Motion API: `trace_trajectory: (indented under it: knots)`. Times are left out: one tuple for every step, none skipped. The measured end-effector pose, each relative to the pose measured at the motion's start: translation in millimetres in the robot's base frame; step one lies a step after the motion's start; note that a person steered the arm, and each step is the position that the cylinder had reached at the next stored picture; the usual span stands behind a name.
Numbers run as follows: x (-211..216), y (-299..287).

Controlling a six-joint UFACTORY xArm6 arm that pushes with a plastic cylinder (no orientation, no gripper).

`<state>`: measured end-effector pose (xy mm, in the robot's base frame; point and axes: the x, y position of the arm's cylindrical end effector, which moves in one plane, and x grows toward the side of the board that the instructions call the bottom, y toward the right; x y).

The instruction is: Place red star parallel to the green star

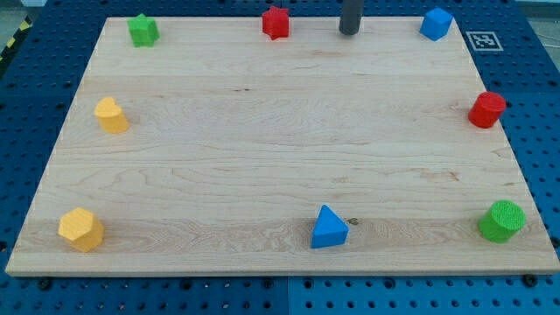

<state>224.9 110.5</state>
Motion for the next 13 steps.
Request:
trace_trajectory:
  knots:
    - [-4, -7]
    - [-5, -22]
    - [-7, -57]
    - [-12, -77]
    - [-15, -96]
    - [-15, -124]
    - [-15, -148]
    - [-18, -162]
    - [-31, -160]
    - [-32, -184]
    - [-32, -211]
    - [-32, -229]
    - [-32, -248]
